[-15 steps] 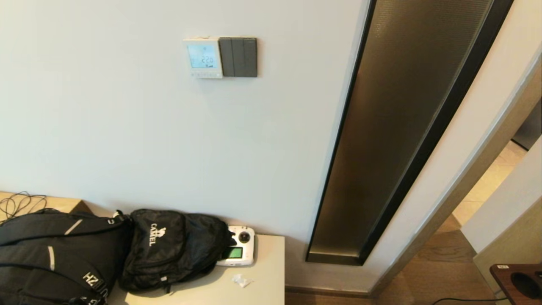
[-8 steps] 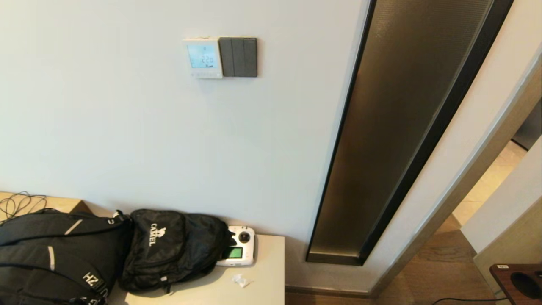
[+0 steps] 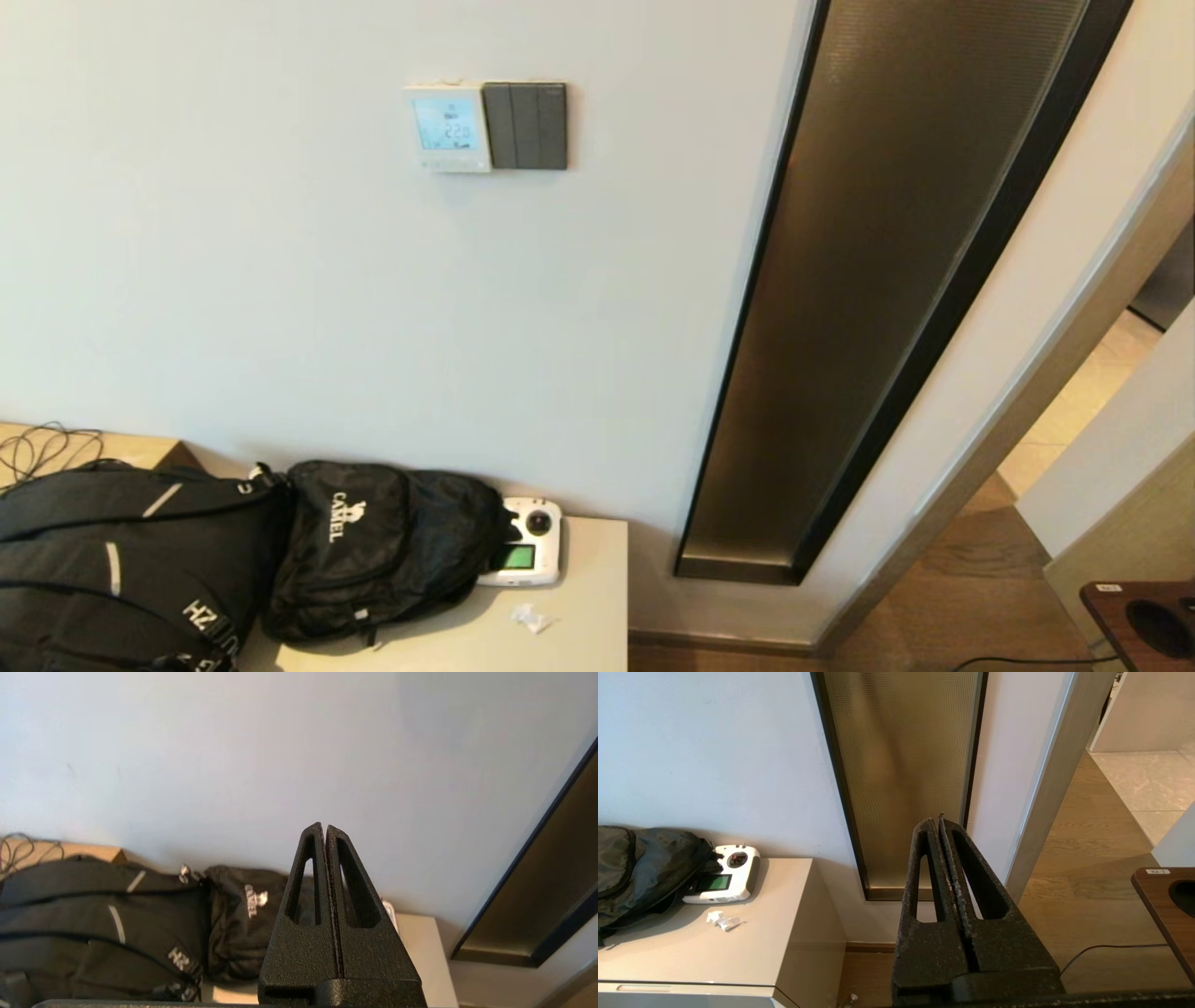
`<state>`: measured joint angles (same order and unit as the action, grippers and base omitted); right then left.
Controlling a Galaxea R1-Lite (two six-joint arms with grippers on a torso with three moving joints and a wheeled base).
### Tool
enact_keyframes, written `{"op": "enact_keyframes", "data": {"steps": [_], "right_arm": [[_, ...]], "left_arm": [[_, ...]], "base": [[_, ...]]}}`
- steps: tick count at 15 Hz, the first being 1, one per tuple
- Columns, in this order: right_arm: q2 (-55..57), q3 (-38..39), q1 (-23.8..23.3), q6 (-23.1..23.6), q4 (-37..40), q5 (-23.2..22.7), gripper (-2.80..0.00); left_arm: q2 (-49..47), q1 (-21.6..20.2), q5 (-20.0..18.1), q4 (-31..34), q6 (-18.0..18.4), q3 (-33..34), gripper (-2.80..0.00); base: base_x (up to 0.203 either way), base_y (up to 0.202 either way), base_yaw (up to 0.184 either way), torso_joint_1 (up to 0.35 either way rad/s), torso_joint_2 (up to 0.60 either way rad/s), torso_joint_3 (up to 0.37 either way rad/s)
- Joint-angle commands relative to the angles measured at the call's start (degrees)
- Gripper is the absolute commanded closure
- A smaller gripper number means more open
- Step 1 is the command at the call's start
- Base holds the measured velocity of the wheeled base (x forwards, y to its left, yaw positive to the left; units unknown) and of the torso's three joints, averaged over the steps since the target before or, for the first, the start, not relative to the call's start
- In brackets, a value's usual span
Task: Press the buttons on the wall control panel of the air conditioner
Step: Turn off the central air conditioner
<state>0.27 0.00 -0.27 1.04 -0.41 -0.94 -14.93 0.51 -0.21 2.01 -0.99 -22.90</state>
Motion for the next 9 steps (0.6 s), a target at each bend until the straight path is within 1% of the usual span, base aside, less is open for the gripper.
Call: {"op": "enact_keyframes", "data": {"steps": [1,5,7,9], "right_arm": [[0.08,0.0,0.0,0.02,-0.02,-0.03,0.0],[0.08,0.09,0.0,0.02,-0.02,-0.03,0.0],[0.08,0.01,0.0,0.02,-0.02,-0.03,0.0],[0.08,0.0,0.0,0.02,-0.02,-0.03,0.0]], "left_arm": [[-12.28,0.11,-0.05,-1.43,-0.08,-5.98,0.0],[-28.72,0.22,-0.67,-11.69,0.19,-14.94,0.0],[-34.78,0.6,-1.45,-14.43,0.13,-18.34,0.0],[-40.09,3.59,-1.24,-16.69,-0.11,-21.51,0.0]], "base": [[0.0,0.0,0.0,0.0,0.0,0.0],[0.0,0.0,0.0,0.0,0.0,0.0],[0.0,0.0,0.0,0.0,0.0,0.0],[0.0,0.0,0.0,0.0,0.0,0.0]]}}
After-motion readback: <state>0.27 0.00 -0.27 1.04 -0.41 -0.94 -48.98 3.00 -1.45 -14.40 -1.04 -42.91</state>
